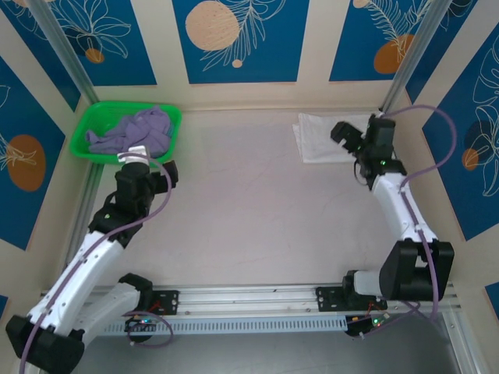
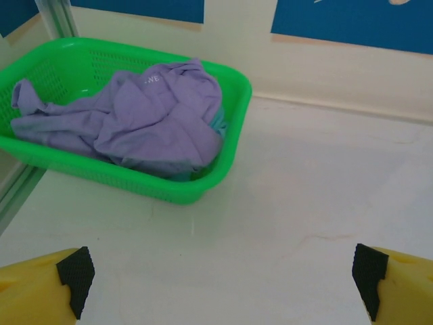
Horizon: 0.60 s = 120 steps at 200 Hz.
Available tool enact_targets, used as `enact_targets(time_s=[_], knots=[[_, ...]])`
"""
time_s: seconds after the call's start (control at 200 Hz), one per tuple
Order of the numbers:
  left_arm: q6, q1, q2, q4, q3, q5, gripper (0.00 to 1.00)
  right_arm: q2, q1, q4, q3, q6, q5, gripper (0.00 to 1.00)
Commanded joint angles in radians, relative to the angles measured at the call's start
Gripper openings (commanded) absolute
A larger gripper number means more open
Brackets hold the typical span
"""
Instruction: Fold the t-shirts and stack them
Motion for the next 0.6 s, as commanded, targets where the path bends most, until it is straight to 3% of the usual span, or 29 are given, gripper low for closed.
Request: enact_targets(time_s=[0.0, 0.14, 0.24, 0.4, 0.5, 0.595], knots=[[0.090, 0.070, 0.146, 0.255, -0.024, -0.039, 1.00, -0.067, 0.082, 0.285, -0.209, -0.167, 0.095, 0.99], [0.076, 0.201, 0.359, 0.289, -0.052, -0.007, 1.00, -0.054, 0.209, 0.517, -0.396, -0.453, 0.204, 0.99], [0.138, 0.245, 0.432, 0.438, -0.148, 0.010, 1.00, -0.015, 0.203, 0.483, -0.410, -0.422, 0.223, 0.99], [0.171, 0.278, 0.436, 0.553, -0.222, 0.030, 1.00, 0.011, 0.127, 0.531, -0.473, -0.429, 0.053, 0.99], [0.191, 0.289, 0.464, 0.630, -0.255, 0.049, 1.00, 0.044, 0.048, 0.599, -0.503, -0.380, -0.121, 0.99], [0.179, 0.301, 0.521, 0.707, -0.282, 0.078, 1.00, 0.101, 0.040, 0.671, -0.501, -0.389, -0.138, 0.99]])
